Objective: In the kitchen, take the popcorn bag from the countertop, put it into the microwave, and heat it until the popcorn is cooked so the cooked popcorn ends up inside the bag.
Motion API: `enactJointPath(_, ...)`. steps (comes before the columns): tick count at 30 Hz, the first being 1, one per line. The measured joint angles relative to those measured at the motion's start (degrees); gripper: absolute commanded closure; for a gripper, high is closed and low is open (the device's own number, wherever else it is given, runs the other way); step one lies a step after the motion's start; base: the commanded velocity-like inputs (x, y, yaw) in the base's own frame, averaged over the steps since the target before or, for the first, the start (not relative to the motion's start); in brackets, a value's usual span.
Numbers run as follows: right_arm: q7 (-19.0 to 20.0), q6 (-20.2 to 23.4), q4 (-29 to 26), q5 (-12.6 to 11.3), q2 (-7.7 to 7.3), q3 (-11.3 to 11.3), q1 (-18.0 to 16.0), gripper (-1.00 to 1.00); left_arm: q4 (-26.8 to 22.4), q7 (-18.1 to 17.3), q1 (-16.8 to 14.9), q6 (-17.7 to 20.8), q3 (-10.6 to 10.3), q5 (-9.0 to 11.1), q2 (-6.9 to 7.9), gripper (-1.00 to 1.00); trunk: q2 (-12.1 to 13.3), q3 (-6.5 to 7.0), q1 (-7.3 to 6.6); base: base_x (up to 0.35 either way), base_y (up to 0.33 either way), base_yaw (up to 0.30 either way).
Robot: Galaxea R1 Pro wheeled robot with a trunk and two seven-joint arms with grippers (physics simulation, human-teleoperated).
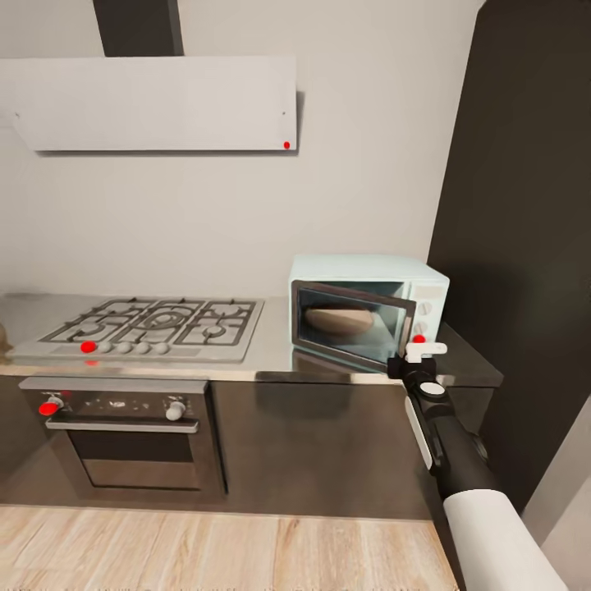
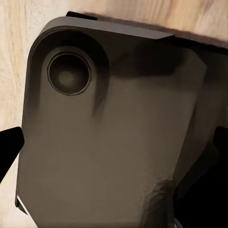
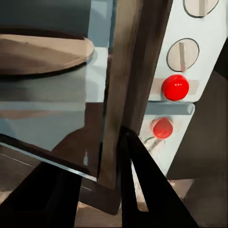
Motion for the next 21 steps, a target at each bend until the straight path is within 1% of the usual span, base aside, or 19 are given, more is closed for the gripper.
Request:
enactJointPath(4, -0.8, -0.1, 0.1, -0.2, 0.06, 0.0, 0.0, 1.00, 0.0, 0.0, 0.0, 0.0, 0.0, 0.0, 0.03, -1.00, 0.0, 0.00, 0.00, -0.160, 0.149, 0.000)
enactJointPath(8, -0.9, -0.2, 0.1, -0.5, -0.01, -0.1, 0.0, 1.00, 0.0, 0.0, 0.0, 0.0, 0.0, 0.0, 0.01, -1.00, 0.0, 0.00, 0.00, -0.147, 0.134, 0.000)
enactJointPath(15, -0.4, -0.1, 0.0, -0.5, 0.04, -0.1, 0.0, 1.00, 0.0, 0.0, 0.0, 0.0, -0.1, 0.0, 0.04, -1.00, 0.0, 0.00, -0.01, -0.030, 0.015, 0.000)
enactJointPath(16, -0.4, 0.0, 0.0, -0.4, 0.03, -0.1, 0.0, -1.00, 0.0, 0.0, 0.0, 0.0, -0.1, 0.0, 0.04, -1.00, 0.0, 0.00, -0.01, -0.001, 0.001, 0.000)
enactJointPath(17, 1.8, 0.0, 0.0, -0.1, -0.03, -0.4, 0.0, -1.00, 0.0, 0.0, 0.0, 0.0, -0.1, 0.0, 0.03, -1.00, 0.0, -0.01, -0.02, 0.000, 0.000, 0.000)
enactJointPath(18, 2.3, 0.0, -0.1, -0.9, -0.02, 0.2, 0.0, -1.00, 0.0, 0.0, 0.0, 0.0, -0.1, 0.0, 0.01, -1.00, 0.0, 0.00, -0.02, 0.000, 0.000, 0.000)
enactJointPath(21, 2.3, 0.1, -0.1, -0.8, -0.03, 0.2, 0.0, -1.00, 0.0, 0.0, 0.0, 0.0, 0.0, 0.0, 0.00, -1.00, 0.0, 0.00, -0.02, 0.000, 0.000, 0.000)
